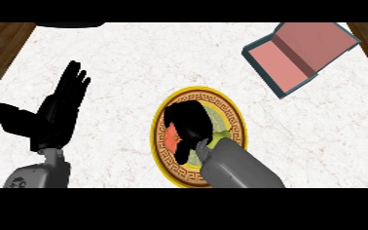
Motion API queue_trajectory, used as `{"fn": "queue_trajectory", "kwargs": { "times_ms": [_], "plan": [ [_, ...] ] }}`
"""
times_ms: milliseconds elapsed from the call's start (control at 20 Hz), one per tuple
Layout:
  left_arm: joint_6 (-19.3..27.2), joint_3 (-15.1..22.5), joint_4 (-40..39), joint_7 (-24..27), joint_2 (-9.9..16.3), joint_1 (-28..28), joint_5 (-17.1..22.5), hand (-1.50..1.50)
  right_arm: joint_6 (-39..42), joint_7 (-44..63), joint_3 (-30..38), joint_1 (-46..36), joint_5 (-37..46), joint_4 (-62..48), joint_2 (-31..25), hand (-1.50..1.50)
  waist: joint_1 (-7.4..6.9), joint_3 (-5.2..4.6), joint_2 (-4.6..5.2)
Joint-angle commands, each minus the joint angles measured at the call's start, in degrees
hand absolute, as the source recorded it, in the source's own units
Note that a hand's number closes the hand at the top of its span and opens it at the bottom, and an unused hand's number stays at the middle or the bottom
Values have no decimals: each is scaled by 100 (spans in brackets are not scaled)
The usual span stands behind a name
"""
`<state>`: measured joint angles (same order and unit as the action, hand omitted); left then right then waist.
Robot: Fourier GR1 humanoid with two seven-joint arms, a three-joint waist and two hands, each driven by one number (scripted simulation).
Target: Pick the squash from the plate and place it in the cardboard box
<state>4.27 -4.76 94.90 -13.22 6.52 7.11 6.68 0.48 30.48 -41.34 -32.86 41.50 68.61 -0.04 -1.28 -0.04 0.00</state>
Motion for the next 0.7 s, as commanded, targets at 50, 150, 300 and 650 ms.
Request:
{"fn": "queue_trajectory", "kwargs": {
  "times_ms": [50, 150, 300, 650],
  "plan": [
    [-43, 17, -15, 230, -9, -218, -74, 0, 88, 31, -946, -479, 322, 107, 4, 150, 2, 2, 0],
    [-50, -23, 61, 206, -40, -226, 20, 0, 12, 94, -908, -616, 556, 395, 4, 150, 62, 3, -8],
    [163, 75, 89, -140, -83, 65, -127, 0, 310, 473, -900, -936, 444, 1056, 4, 150, 104, 5, -19],
    [36, 10, -211, 246, -80, -12, -130, 0, 958, 1026, -686, -1280, 427, 2242, 3, 150, 108, 3, -10]
  ]
}}
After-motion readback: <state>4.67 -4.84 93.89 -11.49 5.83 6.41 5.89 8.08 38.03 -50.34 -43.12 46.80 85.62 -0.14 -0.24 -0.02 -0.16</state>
